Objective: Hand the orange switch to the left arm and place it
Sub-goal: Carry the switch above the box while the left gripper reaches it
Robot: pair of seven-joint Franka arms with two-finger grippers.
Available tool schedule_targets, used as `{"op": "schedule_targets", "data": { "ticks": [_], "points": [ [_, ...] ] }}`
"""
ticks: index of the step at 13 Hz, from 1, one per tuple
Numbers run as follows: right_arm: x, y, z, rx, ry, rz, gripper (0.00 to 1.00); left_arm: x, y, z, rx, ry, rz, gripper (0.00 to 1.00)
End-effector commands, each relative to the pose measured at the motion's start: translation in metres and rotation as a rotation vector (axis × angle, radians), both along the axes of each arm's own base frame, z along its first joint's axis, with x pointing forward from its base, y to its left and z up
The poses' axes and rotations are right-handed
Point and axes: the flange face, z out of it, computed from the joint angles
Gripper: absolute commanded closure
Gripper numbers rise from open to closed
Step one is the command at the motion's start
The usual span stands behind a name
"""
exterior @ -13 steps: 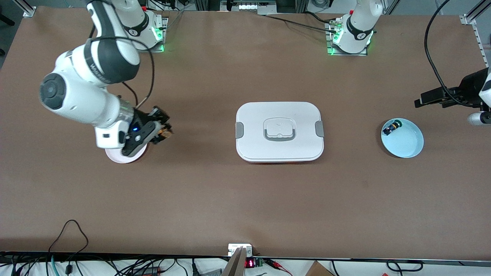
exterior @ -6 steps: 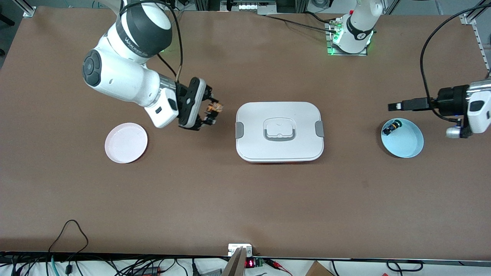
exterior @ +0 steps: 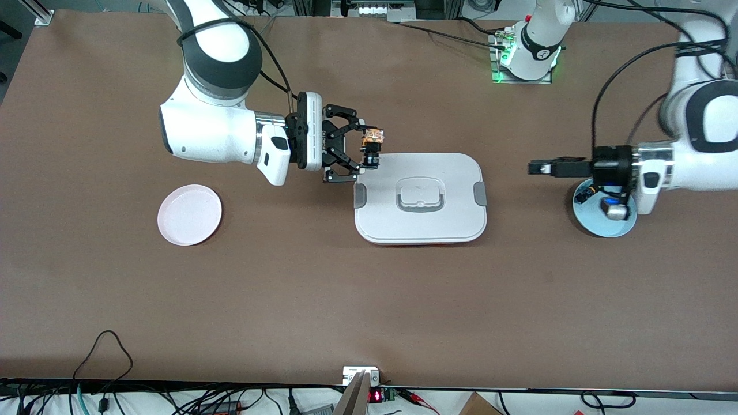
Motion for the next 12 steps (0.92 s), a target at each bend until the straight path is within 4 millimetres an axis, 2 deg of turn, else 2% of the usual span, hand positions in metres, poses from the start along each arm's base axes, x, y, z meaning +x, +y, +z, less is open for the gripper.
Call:
{"op": "schedule_targets", "data": {
  "ticks": [1,3,5,7,10,12],
  "points": [
    [0.01,0.013,-0.005,0.159,-0.028,-0.046,0.87,-0.006,-0.046,-0.009,-0.102,0.033,0.092,0.0],
    [0.01,0.032,-0.015,0.264,-0.048,-0.06,0.87,-0.005,-0.089,0.001,-0.179,0.037,0.147,0.0],
    [0.006,0.042,-0.023,0.295,-0.063,-0.074,0.87,-0.006,-0.122,0.009,-0.206,0.054,0.206,0.0],
    [0.004,0.046,-0.027,0.295,-0.055,-0.073,0.87,-0.012,-0.146,0.016,-0.206,0.045,0.221,0.0],
    [0.003,0.05,-0.025,0.325,-0.033,-0.09,0.87,-0.016,-0.163,0.026,-0.229,0.039,0.244,0.0],
    [0.003,0.05,-0.026,0.325,-0.034,-0.088,0.87,-0.024,-0.185,0.031,-0.222,0.025,0.244,0.0]
  ]
}}
